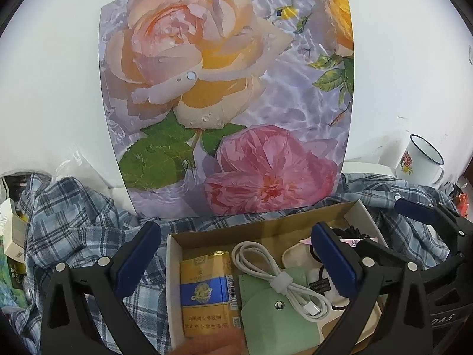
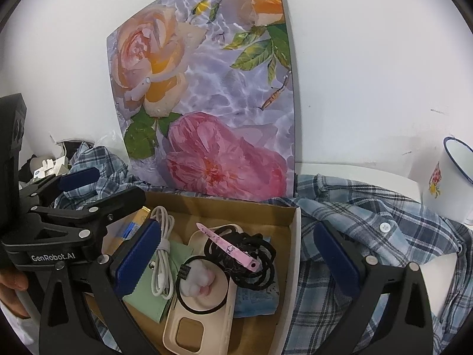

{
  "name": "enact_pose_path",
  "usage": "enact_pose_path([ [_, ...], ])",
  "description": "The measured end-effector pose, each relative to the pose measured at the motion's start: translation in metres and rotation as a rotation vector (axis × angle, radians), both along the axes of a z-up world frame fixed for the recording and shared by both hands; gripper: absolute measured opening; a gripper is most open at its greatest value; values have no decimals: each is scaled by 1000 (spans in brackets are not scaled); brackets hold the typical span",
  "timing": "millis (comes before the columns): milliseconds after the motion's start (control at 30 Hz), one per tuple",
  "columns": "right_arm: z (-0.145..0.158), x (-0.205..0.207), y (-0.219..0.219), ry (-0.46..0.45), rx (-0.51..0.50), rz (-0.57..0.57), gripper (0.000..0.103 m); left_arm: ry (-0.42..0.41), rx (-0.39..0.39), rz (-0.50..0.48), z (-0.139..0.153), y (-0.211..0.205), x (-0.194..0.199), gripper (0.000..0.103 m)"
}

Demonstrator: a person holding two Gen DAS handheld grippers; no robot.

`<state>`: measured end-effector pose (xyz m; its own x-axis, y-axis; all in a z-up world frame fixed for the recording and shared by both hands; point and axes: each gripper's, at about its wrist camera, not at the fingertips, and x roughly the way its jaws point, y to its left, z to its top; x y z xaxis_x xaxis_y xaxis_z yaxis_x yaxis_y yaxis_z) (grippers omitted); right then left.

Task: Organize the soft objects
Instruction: 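Withdraw both tools up and back from the box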

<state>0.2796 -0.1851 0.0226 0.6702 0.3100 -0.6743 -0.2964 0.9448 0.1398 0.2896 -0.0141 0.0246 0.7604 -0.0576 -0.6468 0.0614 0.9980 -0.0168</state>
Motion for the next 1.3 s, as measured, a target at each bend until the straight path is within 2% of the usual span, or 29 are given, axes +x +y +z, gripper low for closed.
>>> enact_pose_path([
  [167, 9, -4, 4, -10, 18, 4, 103, -25, 8, 7, 8, 1, -5, 103],
  [867, 97, -58, 17, -249, -19, 51, 103, -228, 14, 1, 95, 7, -66, 103],
  [1300, 135, -97, 27, -358, -39, 66, 103, -337, 26, 3, 137, 5, -107, 103],
])
